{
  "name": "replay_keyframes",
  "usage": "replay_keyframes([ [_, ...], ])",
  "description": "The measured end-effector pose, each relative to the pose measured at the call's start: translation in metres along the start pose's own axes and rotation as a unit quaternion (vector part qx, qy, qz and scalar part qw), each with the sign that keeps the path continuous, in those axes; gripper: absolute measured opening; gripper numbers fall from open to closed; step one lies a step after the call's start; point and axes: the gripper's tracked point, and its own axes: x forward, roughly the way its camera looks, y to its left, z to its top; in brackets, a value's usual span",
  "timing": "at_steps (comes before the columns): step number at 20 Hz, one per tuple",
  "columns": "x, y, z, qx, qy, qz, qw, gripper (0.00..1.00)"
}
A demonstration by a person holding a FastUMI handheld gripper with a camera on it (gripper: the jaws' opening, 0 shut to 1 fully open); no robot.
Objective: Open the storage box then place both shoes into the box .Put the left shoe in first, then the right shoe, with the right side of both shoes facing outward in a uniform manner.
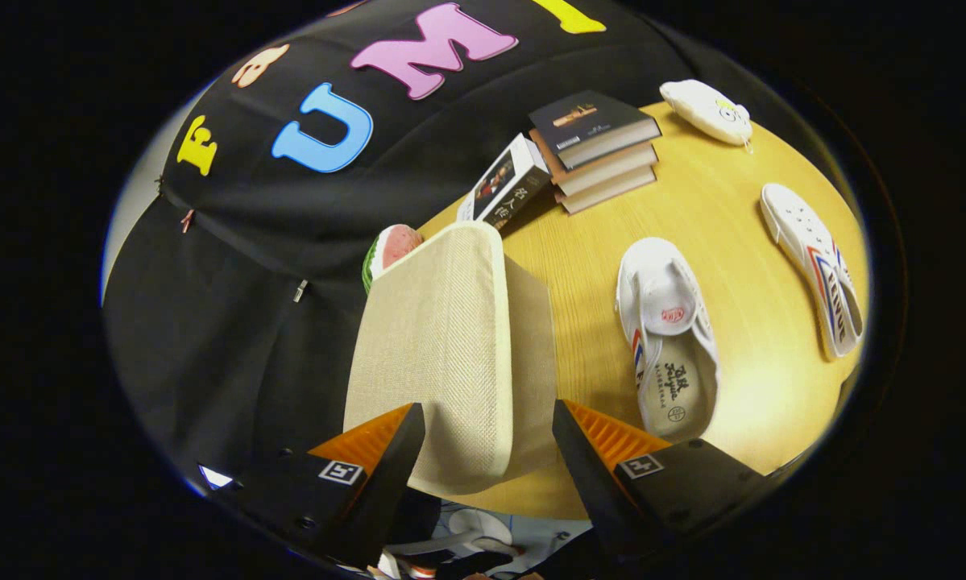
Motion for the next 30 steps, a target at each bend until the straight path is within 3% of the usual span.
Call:
replay_keyframes([
  [6, 0.017, 0.018, -0.01, 0.087, 0.051, 0.073, 0.992, 0.94],
  [8, 0.017, 0.019, -0.011, 0.108, 0.065, 0.076, 0.989, 0.67],
  [10, 0.018, 0.02, -0.013, 0.112, 0.077, 0.074, 0.988, 0.6],
  [13, 0.015, 0.02, -0.011, 0.123, 0.091, 0.067, 0.986, 0.39],
  [14, 0.015, 0.02, -0.01, 0.131, 0.094, 0.064, 0.985, 0.39],
  [15, 0.015, 0.02, -0.009, 0.137, 0.095, 0.06, 0.984, 0.27],
  [16, 0.014, 0.021, -0.007, 0.14, 0.09, 0.053, 0.985, 0.27],
  [18, 0.013, 0.021, -0.005, 0.117, 0.083, 0.04, 0.989, 0.1],
  [20, 0.014, 0.022, -0.007, 0.09, 0.08, 0.022, 0.992, 0.08],
  [26, -0.005, 0.059, -0.001, 0.036, 0.065, 0.022, 0.997, 0.05],
  [30, -0.01, 0.071, 0.007, 0.03, 0.05, 0.021, 0.998, 0.05],
])
